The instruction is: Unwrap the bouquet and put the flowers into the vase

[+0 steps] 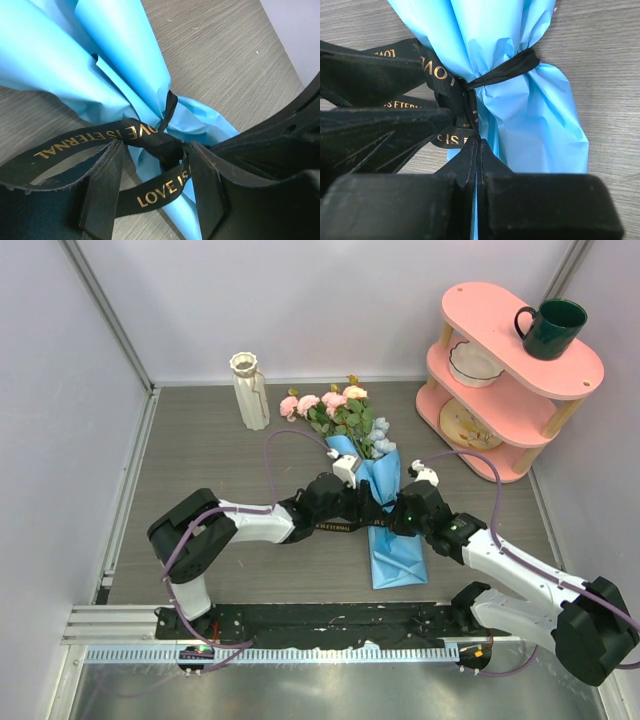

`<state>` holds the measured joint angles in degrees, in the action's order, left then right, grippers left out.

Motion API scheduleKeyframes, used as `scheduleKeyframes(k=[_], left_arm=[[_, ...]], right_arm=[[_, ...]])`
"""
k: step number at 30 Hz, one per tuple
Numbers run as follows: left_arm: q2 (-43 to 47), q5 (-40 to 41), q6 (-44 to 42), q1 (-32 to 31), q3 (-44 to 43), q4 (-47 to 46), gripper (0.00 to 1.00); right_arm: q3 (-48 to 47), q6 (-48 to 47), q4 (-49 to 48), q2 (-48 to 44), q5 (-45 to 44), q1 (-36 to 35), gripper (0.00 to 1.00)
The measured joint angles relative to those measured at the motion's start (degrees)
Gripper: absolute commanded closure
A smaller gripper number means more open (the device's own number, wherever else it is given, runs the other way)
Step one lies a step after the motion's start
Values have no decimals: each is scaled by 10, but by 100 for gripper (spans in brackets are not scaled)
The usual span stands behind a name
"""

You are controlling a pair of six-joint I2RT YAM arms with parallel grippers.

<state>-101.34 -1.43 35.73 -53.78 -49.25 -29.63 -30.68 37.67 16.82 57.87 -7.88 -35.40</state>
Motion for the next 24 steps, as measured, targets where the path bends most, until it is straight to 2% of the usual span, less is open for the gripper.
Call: scheduleKeyframes(k=[4,7,8,10,13,14,18,24], left_arm=[[-16,7,0,0,-23,7,41],[-27,13,-1,0,-42,23,56],[-32,15,-3,0,-50,28,64],[-33,21,-4,0,-54,36,71],[-32,41,-10,0,-53,48,88],[-30,50,-15,0,-51,52,98],[5,87,-43,0,-29,68,100],[95,189,-72,2,25,79,100]], right_arm=[[5,0,-1,-3,3,0,99],[7,0,-2,-2,7,0,99],[7,0,-1,-2,8,0,99],[7,0,-1,-2,9,0,99],[7,0,-1,-3,9,0,99],[7,0,-1,-3,8,0,99],[10,0,0,-7,1,0,99],[19,0,12,-12,-10,0,99]])
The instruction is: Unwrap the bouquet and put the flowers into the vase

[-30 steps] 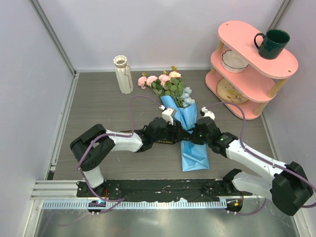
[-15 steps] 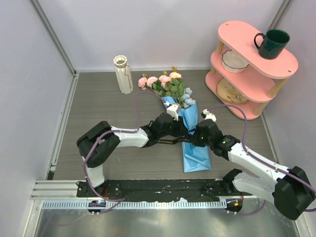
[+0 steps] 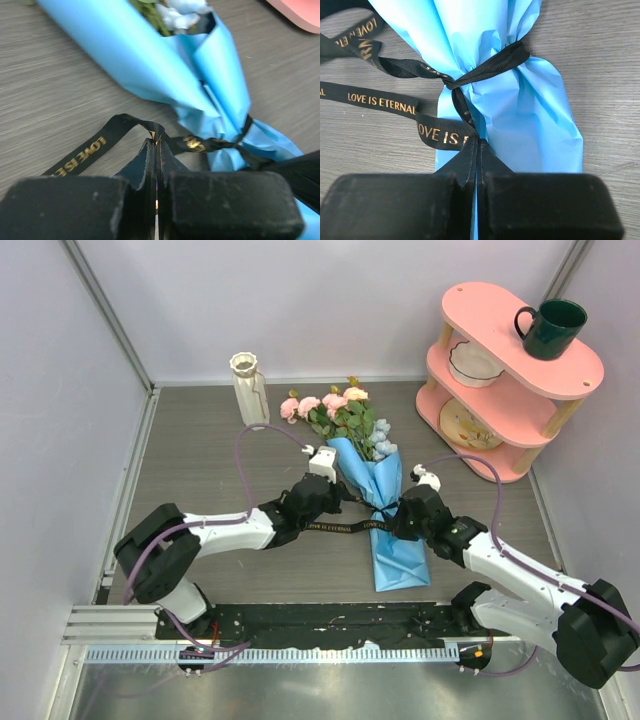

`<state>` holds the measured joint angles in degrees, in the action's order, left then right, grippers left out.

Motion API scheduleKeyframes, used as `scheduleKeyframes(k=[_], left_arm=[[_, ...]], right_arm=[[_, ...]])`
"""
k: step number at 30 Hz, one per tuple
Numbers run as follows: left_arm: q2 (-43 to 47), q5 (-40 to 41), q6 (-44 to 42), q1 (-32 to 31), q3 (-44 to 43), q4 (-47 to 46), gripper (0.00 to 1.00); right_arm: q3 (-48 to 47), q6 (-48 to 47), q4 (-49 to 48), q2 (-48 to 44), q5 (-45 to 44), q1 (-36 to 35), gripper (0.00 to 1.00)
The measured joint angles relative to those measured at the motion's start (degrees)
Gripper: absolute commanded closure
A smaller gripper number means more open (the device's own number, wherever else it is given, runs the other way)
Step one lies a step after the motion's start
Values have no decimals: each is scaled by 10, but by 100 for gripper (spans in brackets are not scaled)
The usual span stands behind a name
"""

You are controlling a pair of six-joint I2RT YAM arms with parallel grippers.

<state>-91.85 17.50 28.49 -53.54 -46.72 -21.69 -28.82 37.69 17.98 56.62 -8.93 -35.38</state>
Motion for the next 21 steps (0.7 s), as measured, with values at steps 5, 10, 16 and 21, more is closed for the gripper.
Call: scheduleKeyframes(k=[5,10,16,21], left_arm=[[28,51,2,16,22,24,51],[40,37,6,25,49,13,37],[84,-43,-2,24,107,-62,46],[71,-97,-2,21,97,-114,59]], right_arm=[[4,0,0,5,5,0,92],[3,-4,14,18,9,0,78],[-45,-13,67,-5,7,0,66],[-92,-12,68,-18,0,15,67]])
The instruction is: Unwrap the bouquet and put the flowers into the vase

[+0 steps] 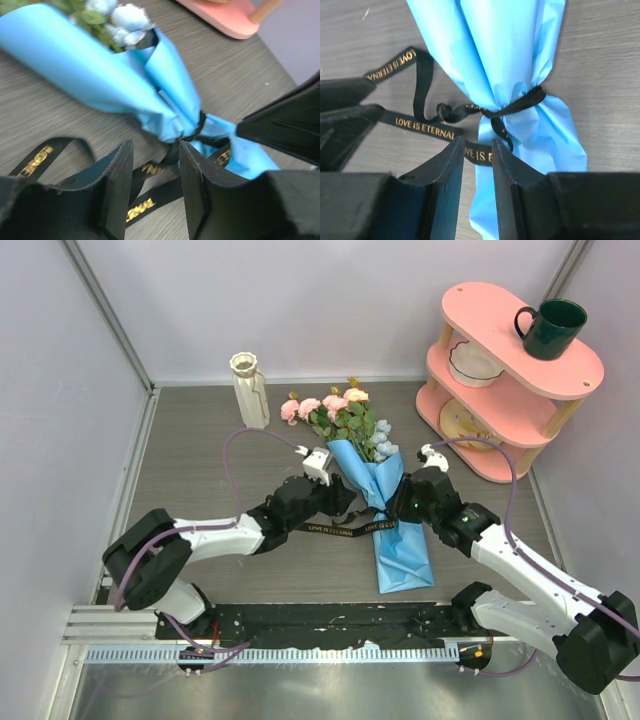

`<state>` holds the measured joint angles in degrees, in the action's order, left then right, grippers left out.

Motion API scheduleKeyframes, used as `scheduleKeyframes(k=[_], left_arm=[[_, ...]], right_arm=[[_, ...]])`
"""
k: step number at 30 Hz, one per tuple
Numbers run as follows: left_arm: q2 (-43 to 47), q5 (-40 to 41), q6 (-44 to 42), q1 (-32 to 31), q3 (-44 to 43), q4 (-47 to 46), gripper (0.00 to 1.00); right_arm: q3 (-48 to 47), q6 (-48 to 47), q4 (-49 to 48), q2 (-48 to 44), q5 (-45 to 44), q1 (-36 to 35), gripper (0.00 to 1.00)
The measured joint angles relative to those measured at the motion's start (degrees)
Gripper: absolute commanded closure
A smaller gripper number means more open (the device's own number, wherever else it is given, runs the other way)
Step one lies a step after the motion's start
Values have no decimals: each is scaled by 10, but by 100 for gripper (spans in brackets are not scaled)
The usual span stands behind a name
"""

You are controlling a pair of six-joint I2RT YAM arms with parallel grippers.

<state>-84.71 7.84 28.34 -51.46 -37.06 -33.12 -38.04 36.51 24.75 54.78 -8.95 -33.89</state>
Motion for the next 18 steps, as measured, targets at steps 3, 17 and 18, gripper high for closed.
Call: scheduleKeyframes(k=[3,17,18], left_arm=[[-54,-42,3,-2,-56,-12,72],[-205,-89,6,-9,-184,21,83],[-214,-89,3,-11,-191,23,83]], right_arm=[[-9,13,-16,12,-7,16,79],[70,130,-122,35,-37,38,93],[76,136,-129,35,-36,38,93]])
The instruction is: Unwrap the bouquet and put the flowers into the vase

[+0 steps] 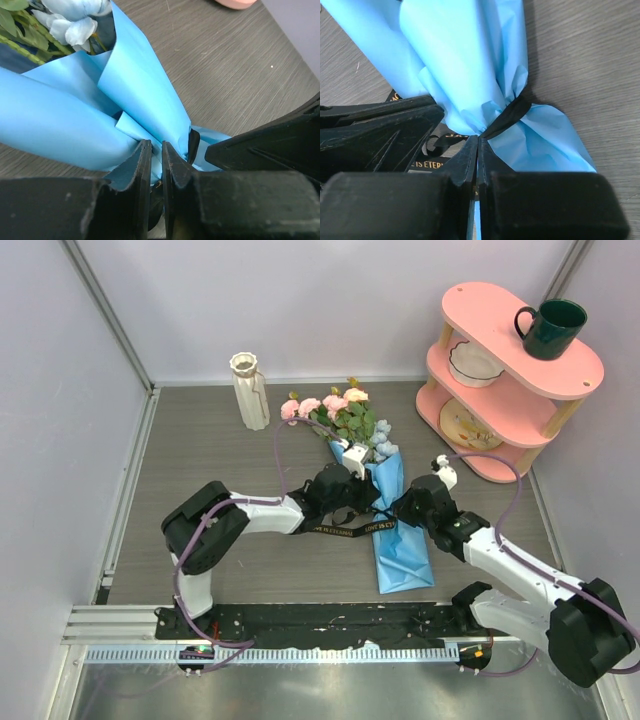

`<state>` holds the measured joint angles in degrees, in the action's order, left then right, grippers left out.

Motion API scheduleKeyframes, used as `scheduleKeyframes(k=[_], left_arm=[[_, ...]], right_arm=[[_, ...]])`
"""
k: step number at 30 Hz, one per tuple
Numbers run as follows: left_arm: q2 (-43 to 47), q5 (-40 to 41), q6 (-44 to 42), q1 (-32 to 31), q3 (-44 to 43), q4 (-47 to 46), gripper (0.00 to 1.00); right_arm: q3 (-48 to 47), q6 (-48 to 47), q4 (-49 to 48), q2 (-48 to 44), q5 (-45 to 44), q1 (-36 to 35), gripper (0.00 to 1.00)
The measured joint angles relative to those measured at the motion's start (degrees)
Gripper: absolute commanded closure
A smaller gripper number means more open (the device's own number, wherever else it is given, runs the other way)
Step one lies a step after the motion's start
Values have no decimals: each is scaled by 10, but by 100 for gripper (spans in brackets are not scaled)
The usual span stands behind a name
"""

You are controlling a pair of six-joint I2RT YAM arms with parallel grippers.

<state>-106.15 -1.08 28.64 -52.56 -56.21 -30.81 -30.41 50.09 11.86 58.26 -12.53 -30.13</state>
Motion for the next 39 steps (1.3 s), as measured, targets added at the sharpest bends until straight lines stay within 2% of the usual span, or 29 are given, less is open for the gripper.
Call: scheduleKeyframes(k=[9,17,30,39], left_arm=[[-26,27,-8,-15,-19,12,89],[-37,33,-4,-15,-23,14,94],[-40,36,10,-24,-26,24,96],[-40,38,10,-25,-26,30,97]], right_arm=[[72,54,-75,-5,26,18,92],[91,87,-121,-5,39,22,82],[85,114,-85,-6,46,22,80],[49,119,-47,48,39,22,77]])
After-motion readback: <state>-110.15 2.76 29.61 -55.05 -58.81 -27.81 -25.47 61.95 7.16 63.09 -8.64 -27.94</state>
